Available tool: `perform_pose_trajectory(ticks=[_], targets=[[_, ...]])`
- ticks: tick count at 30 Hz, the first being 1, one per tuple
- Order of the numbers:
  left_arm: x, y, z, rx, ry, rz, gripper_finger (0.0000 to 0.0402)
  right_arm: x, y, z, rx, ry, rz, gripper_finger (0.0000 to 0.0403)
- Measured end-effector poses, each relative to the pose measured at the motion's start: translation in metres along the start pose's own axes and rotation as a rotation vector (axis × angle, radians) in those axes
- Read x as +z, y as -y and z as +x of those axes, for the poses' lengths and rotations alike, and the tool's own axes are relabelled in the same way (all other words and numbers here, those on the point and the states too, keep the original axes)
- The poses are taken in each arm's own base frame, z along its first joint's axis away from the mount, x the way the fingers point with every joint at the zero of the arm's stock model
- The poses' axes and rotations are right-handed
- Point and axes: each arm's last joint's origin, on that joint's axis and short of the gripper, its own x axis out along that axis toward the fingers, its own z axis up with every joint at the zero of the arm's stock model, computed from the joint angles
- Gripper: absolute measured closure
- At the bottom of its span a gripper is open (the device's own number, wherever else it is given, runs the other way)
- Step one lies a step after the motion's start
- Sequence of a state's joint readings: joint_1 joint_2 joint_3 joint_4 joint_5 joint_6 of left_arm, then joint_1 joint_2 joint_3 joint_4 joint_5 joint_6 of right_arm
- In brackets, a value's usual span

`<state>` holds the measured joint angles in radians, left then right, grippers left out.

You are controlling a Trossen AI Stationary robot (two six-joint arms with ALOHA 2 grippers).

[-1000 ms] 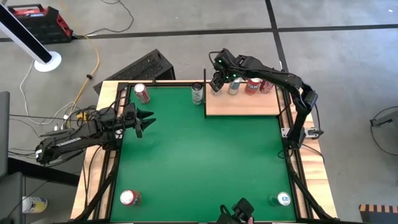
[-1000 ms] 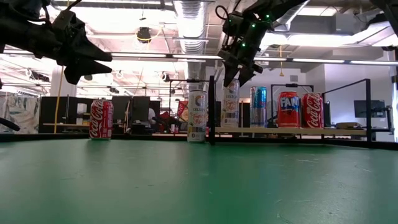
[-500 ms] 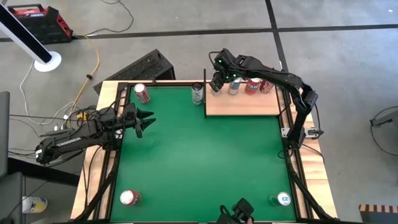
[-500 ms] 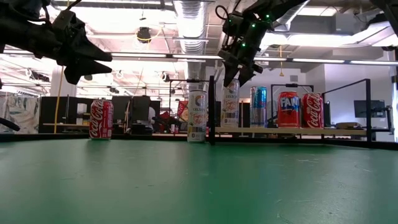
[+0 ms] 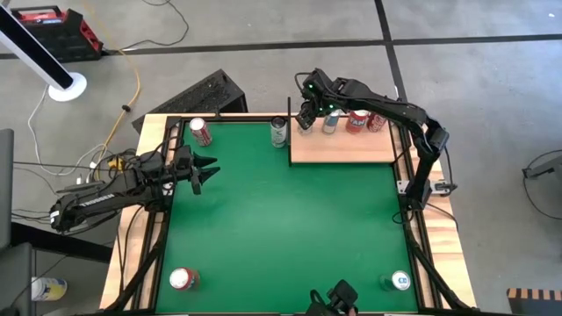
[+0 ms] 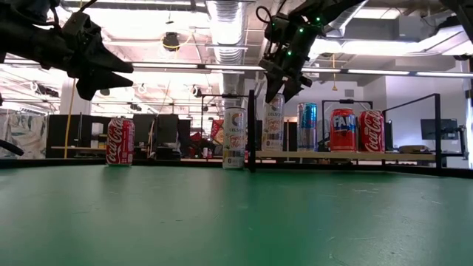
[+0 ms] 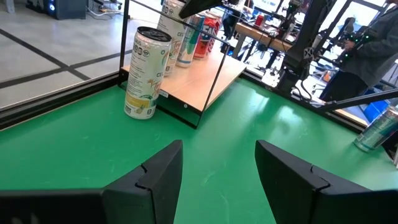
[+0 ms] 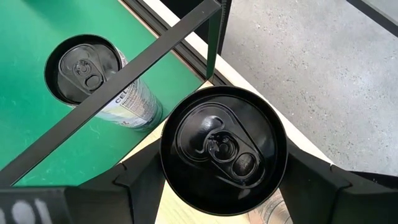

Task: Place canned beverage on shelf
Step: Put the bottom white yellow soda can on the shelf

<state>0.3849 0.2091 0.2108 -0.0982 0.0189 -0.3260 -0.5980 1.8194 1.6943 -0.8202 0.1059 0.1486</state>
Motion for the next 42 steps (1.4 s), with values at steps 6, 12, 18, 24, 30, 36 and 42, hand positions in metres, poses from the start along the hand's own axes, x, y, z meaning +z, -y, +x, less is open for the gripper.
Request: perform_pose_trajectory(ticks=[6, 12, 18, 24, 30, 36, 42], targets=[[0.0001, 0.0000, 0.0000, 0.000, 0.001, -0.005, 0.0217, 0.0001, -0.0002, 0.0000, 0.000, 0.001, 0.001, 0.0116], [0.0001, 0.0001, 0.0000, -0.001, 0.001, 0.004, 0.0217, -0.0001, -0.0009, -0.0001, 0.002, 0.000, -0.001, 0.0113], [0.0001, 0.0000, 0.0000, 0.000, 0.001, 0.007, 0.0217, 0.0004, -0.0008, -0.0007, 0.002, 0.006, 0.000, 0.0066], [0.0001, 0.0000, 0.0000, 0.000, 0.001, 0.008, 0.0217, 0.0008, -0.0007, -0.0014, 0.003, 0.010, 0.001, 0.0041], [0.0001, 0.0000, 0.0000, 0.000, 0.001, 0.008, 0.0217, 0.0021, -0.0009, -0.0012, 0.004, 0.024, 0.002, 0.0045], [0.0001, 0.0000, 0.0000, 0.000, 0.001, 0.008, 0.0217, 0.0022, -0.0008, -0.0009, -0.001, 0.025, 0.002, 0.0046], [0.0001, 0.0000, 0.0000, 0.000, 0.001, 0.008, 0.0217, 0.0021, -0.0009, -0.0004, -0.002, 0.024, 0.001, 0.0046]])
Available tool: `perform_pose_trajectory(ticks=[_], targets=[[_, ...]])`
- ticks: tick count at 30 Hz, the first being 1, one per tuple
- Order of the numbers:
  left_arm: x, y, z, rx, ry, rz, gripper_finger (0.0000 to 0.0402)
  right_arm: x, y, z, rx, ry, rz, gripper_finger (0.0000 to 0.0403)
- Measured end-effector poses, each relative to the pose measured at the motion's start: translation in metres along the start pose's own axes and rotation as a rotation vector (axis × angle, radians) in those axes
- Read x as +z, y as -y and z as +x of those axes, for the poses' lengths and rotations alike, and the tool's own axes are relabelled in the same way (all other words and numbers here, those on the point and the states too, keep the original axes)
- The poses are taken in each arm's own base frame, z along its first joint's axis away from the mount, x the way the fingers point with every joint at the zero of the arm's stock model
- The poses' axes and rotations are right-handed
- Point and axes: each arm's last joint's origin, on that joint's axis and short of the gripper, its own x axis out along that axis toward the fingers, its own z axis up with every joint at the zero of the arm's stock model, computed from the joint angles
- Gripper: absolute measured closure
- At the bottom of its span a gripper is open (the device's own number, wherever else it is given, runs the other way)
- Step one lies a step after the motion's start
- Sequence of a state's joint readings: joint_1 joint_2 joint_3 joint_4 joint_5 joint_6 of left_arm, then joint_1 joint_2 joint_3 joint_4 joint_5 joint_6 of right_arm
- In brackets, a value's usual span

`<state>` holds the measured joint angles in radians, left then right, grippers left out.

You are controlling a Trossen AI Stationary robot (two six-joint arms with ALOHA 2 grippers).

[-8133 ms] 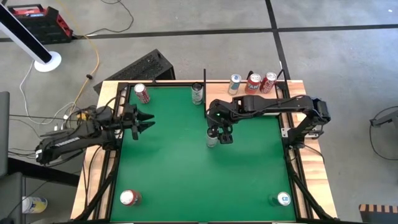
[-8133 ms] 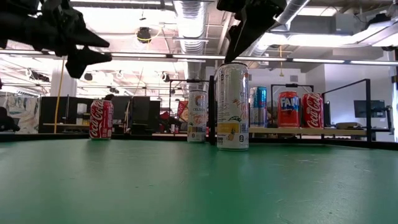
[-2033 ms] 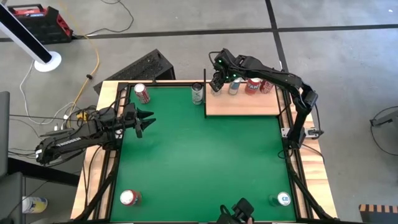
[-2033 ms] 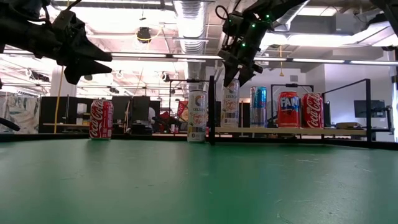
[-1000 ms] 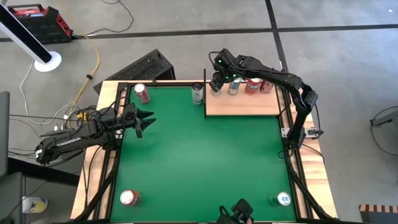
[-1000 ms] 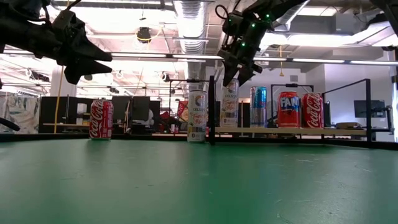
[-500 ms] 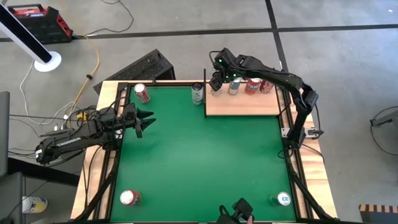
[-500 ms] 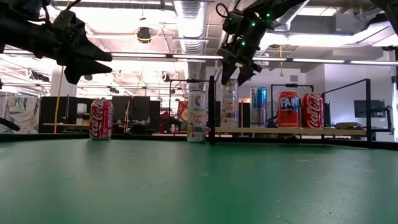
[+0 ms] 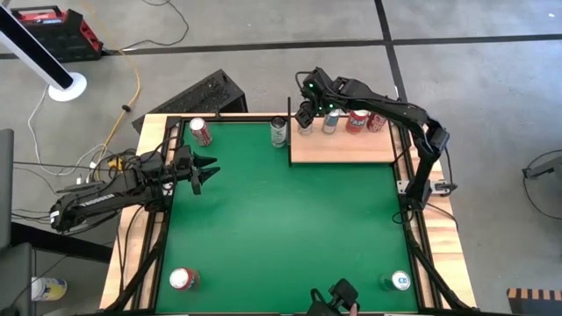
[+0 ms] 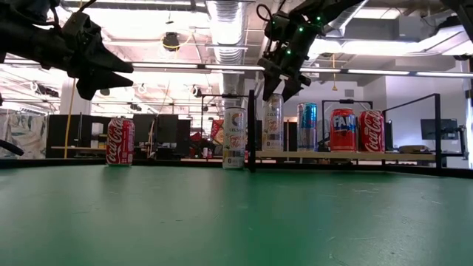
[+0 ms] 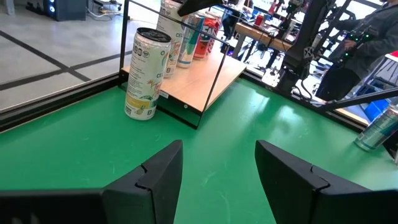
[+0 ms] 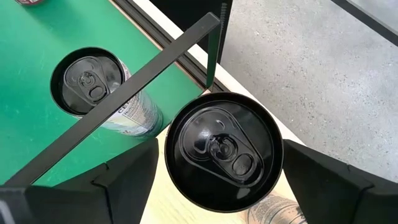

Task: Place canned beverage on shelf
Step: Put the bottom white yellow soda can on the shelf, then put the white yellow soda can on the shelf aligned with the other white yellow soda can

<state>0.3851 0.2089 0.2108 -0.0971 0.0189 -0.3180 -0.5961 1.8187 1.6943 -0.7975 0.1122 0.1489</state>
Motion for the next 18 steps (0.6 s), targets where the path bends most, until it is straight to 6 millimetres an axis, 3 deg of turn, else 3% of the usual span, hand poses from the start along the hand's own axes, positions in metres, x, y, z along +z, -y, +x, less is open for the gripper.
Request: perform_pose_trajectory(ticks=[10, 18], targets=[[0.000, 0.000, 0.000, 0.000, 0.000, -0.001, 0.0217, 0.003, 0.003, -0.004, 0.000, 0.028, -0.006, 0.0046], [0.000, 0.000, 0.000, 0.000, 0.000, -0.005, 0.0217, 0.007, 0.005, -0.022, 0.007, 0.084, -0.003, 0.0046]])
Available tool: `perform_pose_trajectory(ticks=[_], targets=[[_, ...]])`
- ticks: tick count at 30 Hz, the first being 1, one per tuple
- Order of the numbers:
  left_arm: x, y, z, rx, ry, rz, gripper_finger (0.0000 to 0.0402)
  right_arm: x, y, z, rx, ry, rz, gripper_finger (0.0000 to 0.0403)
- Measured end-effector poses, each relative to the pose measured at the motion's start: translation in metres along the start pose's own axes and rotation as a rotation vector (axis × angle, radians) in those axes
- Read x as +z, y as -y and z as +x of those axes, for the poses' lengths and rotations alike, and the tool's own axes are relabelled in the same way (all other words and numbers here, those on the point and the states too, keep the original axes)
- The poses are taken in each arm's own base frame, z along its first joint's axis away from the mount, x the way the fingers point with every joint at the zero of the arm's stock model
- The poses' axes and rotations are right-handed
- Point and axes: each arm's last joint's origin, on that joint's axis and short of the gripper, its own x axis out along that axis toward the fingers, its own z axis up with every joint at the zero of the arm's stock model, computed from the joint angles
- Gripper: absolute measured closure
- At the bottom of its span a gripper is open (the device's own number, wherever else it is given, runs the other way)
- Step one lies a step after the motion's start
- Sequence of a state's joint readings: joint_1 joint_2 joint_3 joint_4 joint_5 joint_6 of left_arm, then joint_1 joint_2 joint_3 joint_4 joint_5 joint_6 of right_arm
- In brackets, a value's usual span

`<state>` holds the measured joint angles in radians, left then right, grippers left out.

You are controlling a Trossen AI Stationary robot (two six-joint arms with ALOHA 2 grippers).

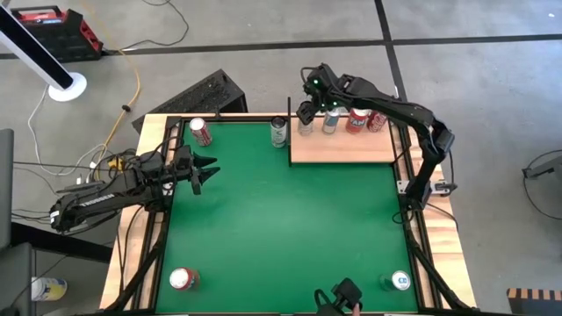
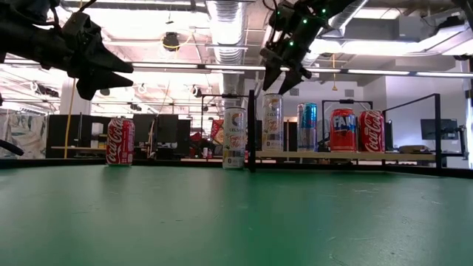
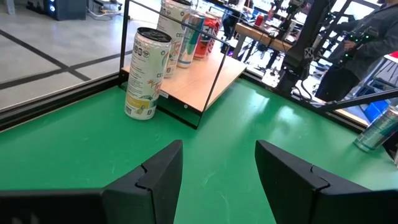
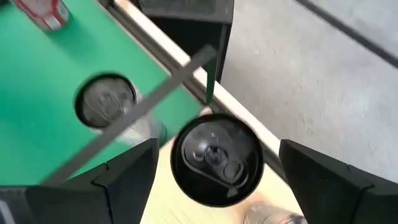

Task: Place canned beverage on shelf
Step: Put the white yellow soda can on the shelf aligned with the other white yellow soda can

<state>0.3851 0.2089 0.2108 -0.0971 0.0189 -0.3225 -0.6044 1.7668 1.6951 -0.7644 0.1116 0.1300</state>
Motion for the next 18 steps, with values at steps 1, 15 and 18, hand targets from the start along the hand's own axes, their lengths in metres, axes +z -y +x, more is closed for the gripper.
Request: perform_pose_trajectory(ticks=[1, 15, 18], targets=[[0.000, 0.000, 0.000, 0.000, 0.000, 0.000, 0.0217, 0.001, 0.000, -0.005, 0.002, 0.016, 0.002, 0.0046], [0.008, 0.003, 0.000, -0.030, 0.086, 0.007, 0.0217, 0.002, -0.014, -0.074, 0.066, 0.139, -0.025, 0.0046], [0.009, 0.003, 0.000, -0.037, 0.094, 0.025, 0.0217, -0.003, -0.020, -0.090, 0.083, 0.133, -0.007, 0.0046]])
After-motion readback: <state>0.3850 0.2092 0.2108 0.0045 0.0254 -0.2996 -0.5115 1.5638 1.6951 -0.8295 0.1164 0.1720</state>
